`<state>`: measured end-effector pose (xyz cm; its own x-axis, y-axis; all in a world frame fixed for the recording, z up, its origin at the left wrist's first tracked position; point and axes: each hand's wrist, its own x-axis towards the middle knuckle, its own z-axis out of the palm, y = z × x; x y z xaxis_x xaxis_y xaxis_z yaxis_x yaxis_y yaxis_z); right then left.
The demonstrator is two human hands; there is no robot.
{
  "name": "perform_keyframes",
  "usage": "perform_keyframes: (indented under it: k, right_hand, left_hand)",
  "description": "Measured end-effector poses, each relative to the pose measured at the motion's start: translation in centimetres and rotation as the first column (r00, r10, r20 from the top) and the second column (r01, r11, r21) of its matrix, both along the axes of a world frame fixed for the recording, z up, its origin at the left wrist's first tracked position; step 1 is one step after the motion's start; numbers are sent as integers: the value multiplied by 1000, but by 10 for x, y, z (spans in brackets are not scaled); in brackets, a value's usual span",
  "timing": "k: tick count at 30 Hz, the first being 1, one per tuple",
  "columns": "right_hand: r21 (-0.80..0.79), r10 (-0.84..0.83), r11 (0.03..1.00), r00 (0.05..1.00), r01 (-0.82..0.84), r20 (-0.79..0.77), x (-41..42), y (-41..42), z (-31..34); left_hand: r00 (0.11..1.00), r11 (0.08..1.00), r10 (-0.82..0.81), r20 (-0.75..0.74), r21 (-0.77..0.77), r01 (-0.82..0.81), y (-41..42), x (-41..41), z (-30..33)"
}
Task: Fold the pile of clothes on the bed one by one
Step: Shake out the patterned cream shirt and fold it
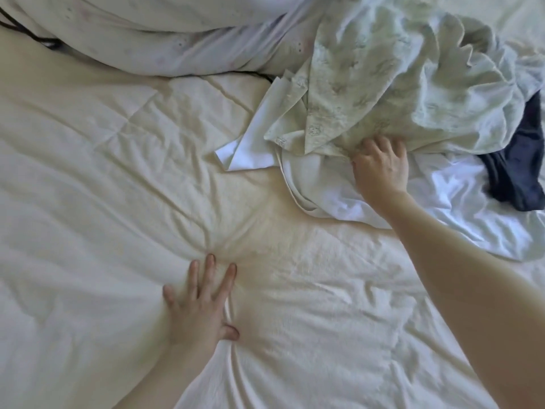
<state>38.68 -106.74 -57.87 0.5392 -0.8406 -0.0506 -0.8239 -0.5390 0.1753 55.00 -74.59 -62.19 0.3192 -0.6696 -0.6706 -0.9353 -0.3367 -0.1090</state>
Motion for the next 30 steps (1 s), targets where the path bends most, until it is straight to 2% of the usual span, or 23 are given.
perform_keyframes:
  k: [3,7,12,14,17,19,21,24,27,30]
  right_hand:
    - [25,-21,1000,997,19,78,2,7,8]
    - [110,-130,989,949,102,287,7,37,39]
    - [218,-200,970,869,110,452,-9,76,102]
    - [245,-183,967,861,70,475,-19,94,129]
    - [299,-201,954,808,32,554,-29,126,170]
    - [327,-231,945,757,25,611,-34,146,198]
    - [319,-249,947,682,24,688,-39,168,231]
    - [313,-243,950,580,-23,778,-45,207,281]
    - [328,-226,940,540,-99,811,-41,250,328]
    - [335,-199,921,500,-197,843,-35,292,376]
  left_hand:
    - [1000,1000,5,-9,8,-5,-2,1,4]
    - [996,996,39,-80,77,-33,-9,1,15]
    - [963,984,71,-260,178,-24,-31,24,44]
    - [940,987,79,-331,155,-29,-37,29,62]
    - [894,983,163,-418,-9,-183,-27,19,98]
    - [824,945,159,-545,-157,-286,-19,3,130]
    - [747,869,59,-662,-334,-364,-18,-14,172]
    - [726,717,-184,-663,-595,-362,-19,-33,247]
    - [699,639,-318,-641,-689,-341,-4,-46,319]
    - [681,626,-242,-691,-647,-435,36,-50,369]
